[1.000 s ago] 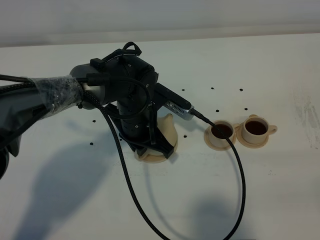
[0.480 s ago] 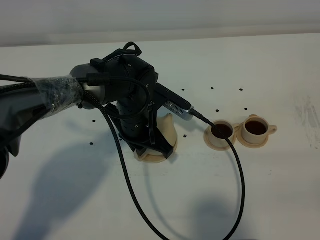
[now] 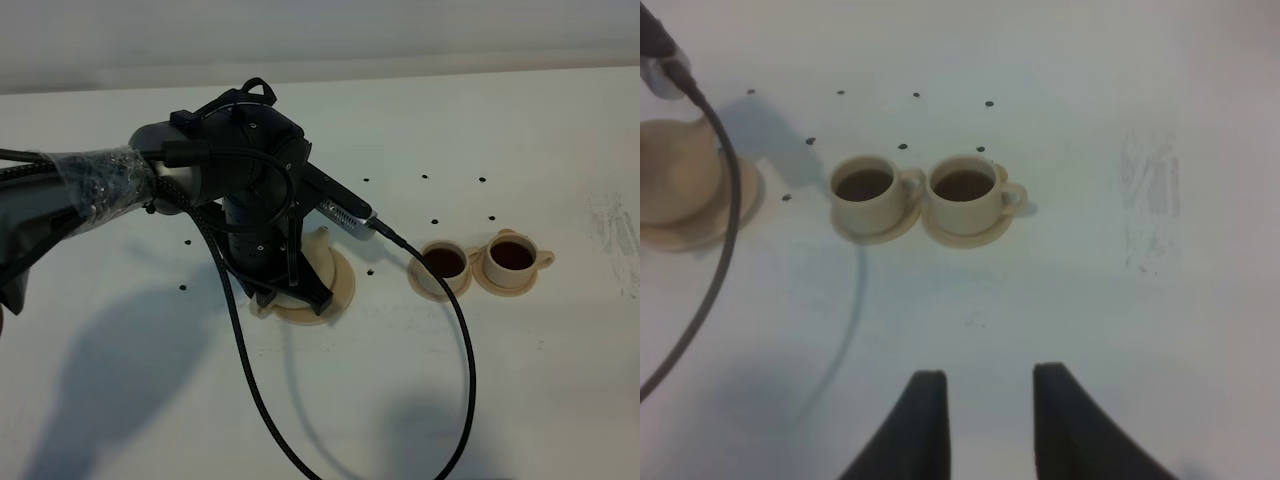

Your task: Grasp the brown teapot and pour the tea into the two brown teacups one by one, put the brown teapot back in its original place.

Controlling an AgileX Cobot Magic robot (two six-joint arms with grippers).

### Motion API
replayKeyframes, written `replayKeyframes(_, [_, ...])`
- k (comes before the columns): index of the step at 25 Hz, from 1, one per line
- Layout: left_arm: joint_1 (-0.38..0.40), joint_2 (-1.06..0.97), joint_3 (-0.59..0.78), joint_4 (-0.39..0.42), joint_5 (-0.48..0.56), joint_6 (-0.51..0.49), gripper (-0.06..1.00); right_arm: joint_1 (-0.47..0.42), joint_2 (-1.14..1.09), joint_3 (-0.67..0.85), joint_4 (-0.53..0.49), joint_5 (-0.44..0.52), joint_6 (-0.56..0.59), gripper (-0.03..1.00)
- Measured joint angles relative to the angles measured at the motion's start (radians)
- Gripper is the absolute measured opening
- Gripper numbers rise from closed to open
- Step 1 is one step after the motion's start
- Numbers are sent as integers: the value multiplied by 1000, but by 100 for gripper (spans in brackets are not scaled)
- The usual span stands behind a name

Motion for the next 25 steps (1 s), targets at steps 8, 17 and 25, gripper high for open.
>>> replayKeyframes(8, [0, 14, 0, -2, -27, 0, 8, 0, 0, 0, 0, 0, 0, 20])
replayKeyframes(17, [-1, 21, 0, -3, -21, 0, 11, 0, 0, 0, 0, 0, 0, 20])
replayKeyframes(25, [-1, -52, 0, -3, 116, 0, 50, 0, 0, 0, 0, 0, 0, 20])
